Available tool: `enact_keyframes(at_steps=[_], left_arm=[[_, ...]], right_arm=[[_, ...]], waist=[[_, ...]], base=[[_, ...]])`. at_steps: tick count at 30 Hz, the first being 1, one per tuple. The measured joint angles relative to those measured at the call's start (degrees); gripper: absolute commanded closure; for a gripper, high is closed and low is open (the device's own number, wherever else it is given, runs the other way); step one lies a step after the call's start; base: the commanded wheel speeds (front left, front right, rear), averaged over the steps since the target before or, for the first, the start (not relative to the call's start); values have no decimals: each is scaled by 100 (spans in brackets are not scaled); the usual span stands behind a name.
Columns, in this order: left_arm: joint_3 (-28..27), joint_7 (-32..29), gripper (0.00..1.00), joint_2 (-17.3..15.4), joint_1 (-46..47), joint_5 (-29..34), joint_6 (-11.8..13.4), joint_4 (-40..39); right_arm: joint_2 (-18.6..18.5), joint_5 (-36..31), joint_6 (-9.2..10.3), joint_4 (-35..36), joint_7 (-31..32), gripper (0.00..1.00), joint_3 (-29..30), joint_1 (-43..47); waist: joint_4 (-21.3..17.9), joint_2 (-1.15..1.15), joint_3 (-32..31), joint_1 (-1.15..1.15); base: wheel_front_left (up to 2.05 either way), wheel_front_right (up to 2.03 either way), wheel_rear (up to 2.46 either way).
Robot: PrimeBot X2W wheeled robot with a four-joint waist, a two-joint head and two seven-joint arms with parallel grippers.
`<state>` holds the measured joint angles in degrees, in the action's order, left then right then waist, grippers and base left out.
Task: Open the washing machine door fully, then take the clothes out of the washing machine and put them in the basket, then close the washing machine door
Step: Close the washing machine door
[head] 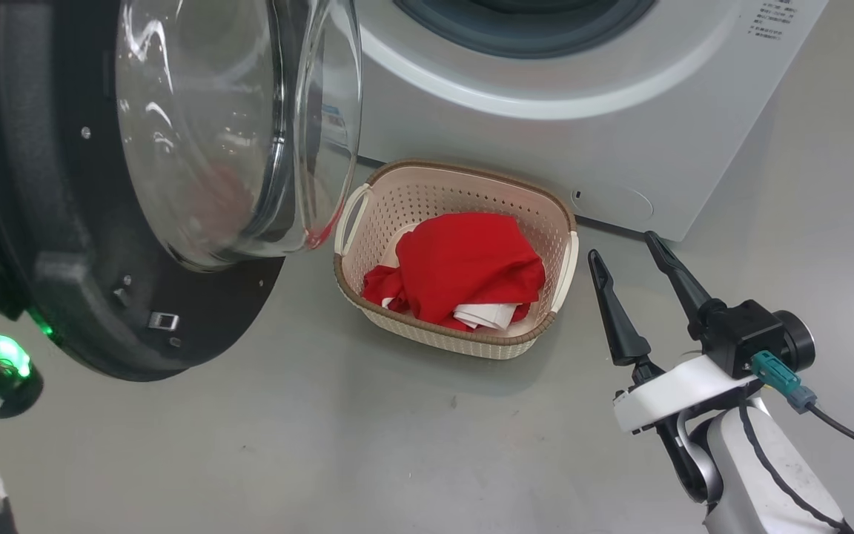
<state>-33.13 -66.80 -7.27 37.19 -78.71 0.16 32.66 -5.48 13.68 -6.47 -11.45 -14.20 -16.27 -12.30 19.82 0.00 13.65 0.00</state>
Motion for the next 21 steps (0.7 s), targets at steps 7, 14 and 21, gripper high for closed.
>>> enact_keyframes(at_steps=[7, 14, 21], left_arm=[[194, -301, 100, 433, -265, -147, -3, -416], [399, -510, 100, 582, -456, -219, 3, -853], [649, -630, 100, 632, -668, -298, 66, -1291]], right_arm=[[15, 10, 0, 3, 0, 0, -18, 21], [19, 10, 3, 13, -1, 0, 0, 21], [29, 9, 3, 38, -1, 0, 1, 21]], waist=[[-40, 0, -41, 0], [-76, 0, -9, 0], [-121, 0, 48, 0]], base=[[0, 0, 0], [0, 0, 0], [0, 0, 0]])
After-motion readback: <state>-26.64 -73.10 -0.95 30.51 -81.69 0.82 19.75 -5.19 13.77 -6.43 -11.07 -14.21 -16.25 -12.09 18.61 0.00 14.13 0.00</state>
